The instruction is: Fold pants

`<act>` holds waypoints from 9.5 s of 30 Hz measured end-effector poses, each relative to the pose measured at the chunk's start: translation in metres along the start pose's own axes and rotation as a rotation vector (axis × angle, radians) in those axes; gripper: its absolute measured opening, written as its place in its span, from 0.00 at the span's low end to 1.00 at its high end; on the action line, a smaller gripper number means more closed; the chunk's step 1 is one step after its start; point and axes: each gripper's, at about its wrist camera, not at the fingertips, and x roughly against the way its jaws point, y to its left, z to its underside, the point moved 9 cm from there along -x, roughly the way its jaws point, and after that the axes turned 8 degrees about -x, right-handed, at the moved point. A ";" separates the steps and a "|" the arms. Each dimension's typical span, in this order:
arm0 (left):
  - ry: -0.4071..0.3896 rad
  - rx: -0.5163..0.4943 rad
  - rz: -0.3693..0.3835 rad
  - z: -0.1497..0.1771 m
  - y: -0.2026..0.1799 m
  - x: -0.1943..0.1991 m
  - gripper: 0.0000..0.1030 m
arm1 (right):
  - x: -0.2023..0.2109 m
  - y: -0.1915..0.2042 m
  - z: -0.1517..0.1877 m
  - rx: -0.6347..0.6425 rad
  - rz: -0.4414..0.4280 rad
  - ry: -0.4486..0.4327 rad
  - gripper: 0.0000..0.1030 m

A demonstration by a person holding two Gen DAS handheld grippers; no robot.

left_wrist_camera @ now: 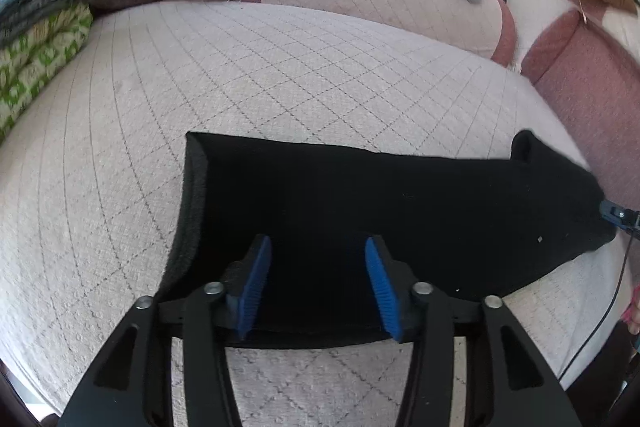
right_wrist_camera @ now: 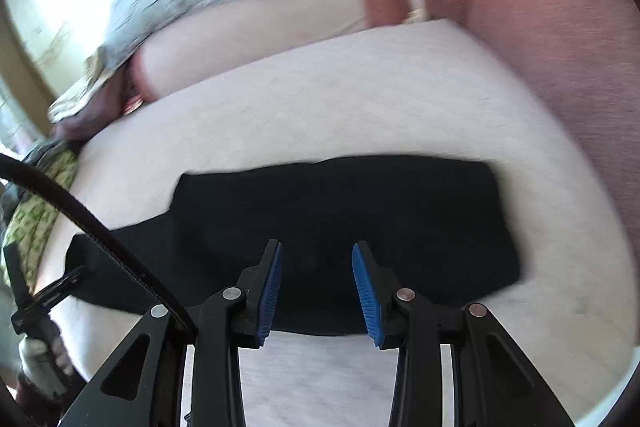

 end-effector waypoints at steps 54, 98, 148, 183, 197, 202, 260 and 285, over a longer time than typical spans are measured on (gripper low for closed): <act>-0.102 0.199 -0.062 0.018 0.045 0.054 0.60 | 0.013 -0.222 -0.028 -0.390 0.669 -0.192 1.00; -0.019 0.385 -0.119 0.056 0.073 0.071 0.64 | 0.011 -0.222 -0.032 -0.387 0.636 -0.186 1.00; -0.260 0.511 0.146 0.037 0.061 0.033 0.62 | -0.196 0.435 0.096 0.932 -0.386 0.615 0.29; -0.089 0.108 0.396 -0.048 -0.161 0.016 0.10 | -0.080 0.184 -0.056 0.244 -0.454 0.300 0.14; -0.029 0.018 0.455 -0.024 -0.183 0.057 0.44 | -0.038 0.089 -0.088 -0.012 -0.379 0.122 0.60; -0.054 0.105 0.387 -0.024 -0.146 0.066 0.47 | -0.018 0.152 -0.072 -0.076 -0.635 0.193 0.60; 0.438 -0.825 0.547 -0.112 -0.530 -0.141 0.55 | 0.028 -0.097 0.005 -0.366 -0.118 -0.269 0.90; -0.014 -0.283 0.738 -0.178 -0.290 0.058 0.06 | 0.098 0.058 -0.011 -0.111 -0.377 -0.233 0.14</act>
